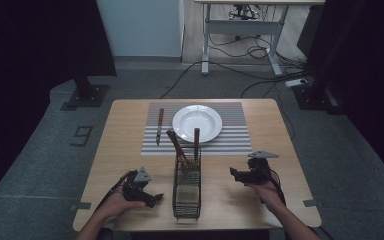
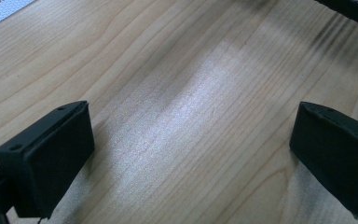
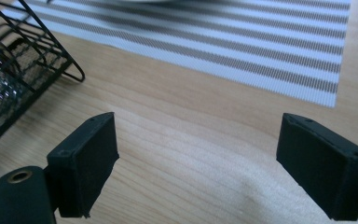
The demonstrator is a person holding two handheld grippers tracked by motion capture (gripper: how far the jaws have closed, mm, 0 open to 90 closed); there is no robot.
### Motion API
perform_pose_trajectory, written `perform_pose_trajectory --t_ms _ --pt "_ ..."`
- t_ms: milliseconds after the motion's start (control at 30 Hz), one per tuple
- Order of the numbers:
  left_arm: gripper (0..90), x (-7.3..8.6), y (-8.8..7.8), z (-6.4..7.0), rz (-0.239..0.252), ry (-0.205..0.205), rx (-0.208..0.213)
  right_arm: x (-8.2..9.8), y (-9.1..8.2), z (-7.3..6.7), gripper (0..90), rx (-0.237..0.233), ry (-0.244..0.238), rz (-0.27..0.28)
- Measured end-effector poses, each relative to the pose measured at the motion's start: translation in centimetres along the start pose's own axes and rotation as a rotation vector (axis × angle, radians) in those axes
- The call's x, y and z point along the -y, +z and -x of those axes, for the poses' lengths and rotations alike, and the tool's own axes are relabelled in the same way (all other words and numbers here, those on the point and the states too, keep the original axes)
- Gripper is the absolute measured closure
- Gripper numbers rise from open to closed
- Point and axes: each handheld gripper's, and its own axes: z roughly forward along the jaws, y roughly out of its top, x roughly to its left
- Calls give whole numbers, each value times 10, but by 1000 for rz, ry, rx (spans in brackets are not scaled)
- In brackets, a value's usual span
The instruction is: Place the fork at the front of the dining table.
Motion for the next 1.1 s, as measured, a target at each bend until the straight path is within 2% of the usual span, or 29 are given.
perform_pose_trajectory --t_ms 367,400,600,800,967,1100 --pt "0 0 0 0 0 2 3 -13 -15 -2 171 -48 -14 71" --pt "0 0 0 0 0 2 2 -17 -19 -5 190 -59 -29 89" --pt "0 0 0 0 0 1 1 -28 -23 -13 254 -84 -71 114" --pt "0 0 0 0 0 1 1 -41 -22 -20 312 -120 -85 141" --pt "0 0 0 0 0 1 2 -50 -17 -27 324 -137 -94 144" --pt "0 0 0 0 1 2 4 -62 -10 -38 340 -163 -108 159"
